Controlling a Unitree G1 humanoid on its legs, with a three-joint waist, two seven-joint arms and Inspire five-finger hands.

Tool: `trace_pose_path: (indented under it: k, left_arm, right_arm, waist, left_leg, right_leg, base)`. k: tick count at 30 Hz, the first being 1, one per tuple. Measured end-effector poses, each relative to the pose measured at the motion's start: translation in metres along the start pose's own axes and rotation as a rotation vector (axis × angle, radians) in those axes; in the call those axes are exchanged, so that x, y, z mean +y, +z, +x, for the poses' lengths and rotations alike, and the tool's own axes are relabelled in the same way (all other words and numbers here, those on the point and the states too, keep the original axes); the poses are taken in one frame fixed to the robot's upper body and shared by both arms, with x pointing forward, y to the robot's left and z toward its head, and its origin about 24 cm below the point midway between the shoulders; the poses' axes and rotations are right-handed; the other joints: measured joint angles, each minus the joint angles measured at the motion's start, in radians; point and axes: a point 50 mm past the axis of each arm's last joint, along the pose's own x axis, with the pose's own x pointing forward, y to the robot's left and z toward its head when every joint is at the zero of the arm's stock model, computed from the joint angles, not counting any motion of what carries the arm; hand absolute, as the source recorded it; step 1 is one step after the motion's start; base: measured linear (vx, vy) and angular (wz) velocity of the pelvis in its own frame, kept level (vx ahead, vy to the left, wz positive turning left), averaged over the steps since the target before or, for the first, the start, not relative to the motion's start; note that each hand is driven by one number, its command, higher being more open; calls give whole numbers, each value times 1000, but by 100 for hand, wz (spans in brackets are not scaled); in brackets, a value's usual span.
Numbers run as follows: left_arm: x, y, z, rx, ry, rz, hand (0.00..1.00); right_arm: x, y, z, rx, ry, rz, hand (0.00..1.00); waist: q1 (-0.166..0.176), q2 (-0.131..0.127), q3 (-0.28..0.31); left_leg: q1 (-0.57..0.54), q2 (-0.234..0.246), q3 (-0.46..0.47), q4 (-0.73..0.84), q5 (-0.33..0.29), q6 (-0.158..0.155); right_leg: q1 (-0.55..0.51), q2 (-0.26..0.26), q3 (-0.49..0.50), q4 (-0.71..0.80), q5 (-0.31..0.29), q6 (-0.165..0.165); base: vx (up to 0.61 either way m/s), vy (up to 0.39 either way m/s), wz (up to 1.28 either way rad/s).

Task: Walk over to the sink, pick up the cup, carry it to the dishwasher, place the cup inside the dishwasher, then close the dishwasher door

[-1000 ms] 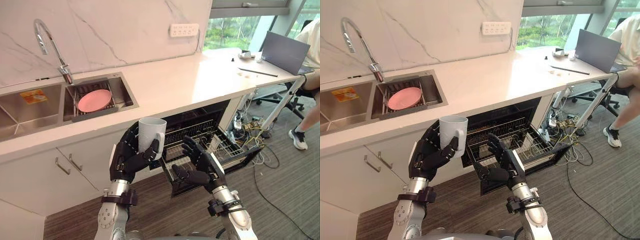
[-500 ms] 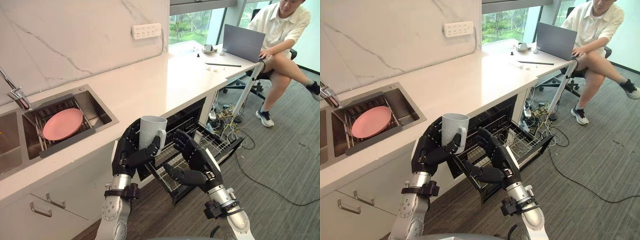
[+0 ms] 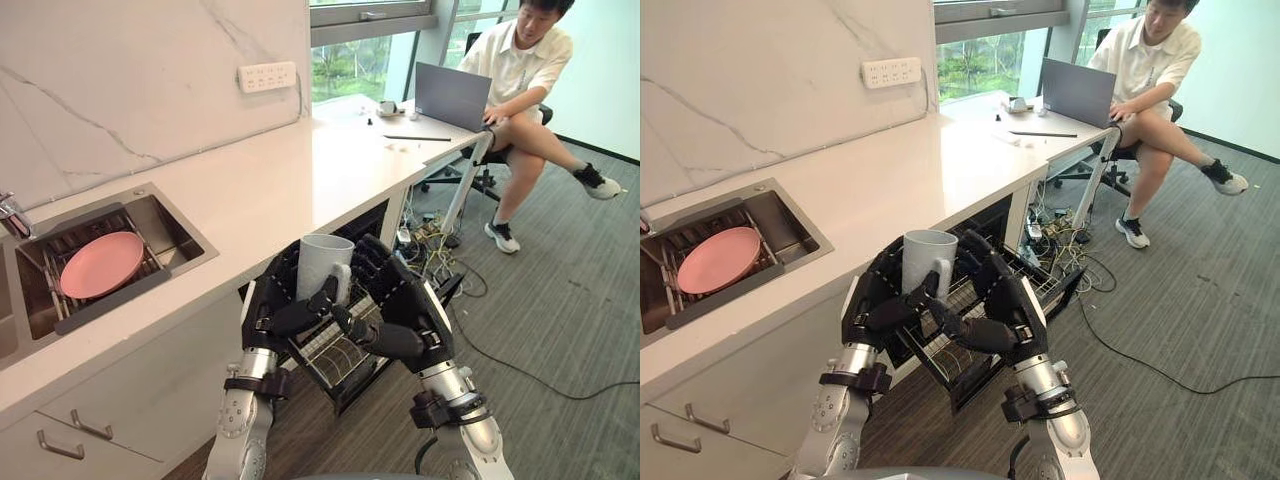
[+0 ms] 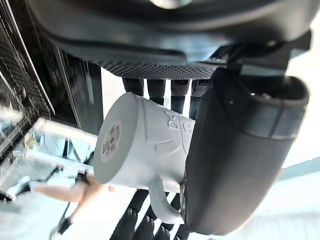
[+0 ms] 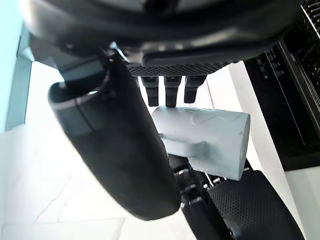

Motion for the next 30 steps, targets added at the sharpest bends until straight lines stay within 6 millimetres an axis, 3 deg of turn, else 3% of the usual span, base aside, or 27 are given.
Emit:
trace_pose_path:
  k: [15, 24, 27, 30]
  left_arm:
    - [4, -8, 0, 77, -59, 12, 30]
    - [8, -13, -2, 136, -83, 22, 30]
    - [6, -16, -4, 160, -109, 32, 30]
    - [-8, -25, -12, 217, -231, 55, 30]
  right_arm:
    - [-8, -10, -4, 138, -48, -23, 90]
    - [-12, -16, -7, 208, -64, 57, 90]
    - [-13, -17, -8, 228, -75, 92, 90]
    - [-14, -17, -5, 227, -127, 131, 90]
  waist:
    - [-2, -5, -18]
    - [-2, -9, -21]
    - [-1, -11, -28]
    - [-1, -14, -33]
  left_leg:
    - [1, -3, 20, 1, 0, 0]
    - [2, -4, 33, 9, 0, 0]
    - [0, -4, 33, 10, 0, 0]
    - [0, -5, 33, 10, 0, 0]
  right_leg:
    - [-3, -1, 26, -11, 19, 6]
    - [-5, -3, 37, -11, 27, 6]
    - [-6, -3, 37, -11, 28, 5]
    - [-7, -4, 37, -11, 29, 7]
  base:
    - [-17, -8, -4]
    - [-35, -15, -4]
    - [0, 0, 0]
    - [0, 0, 0]
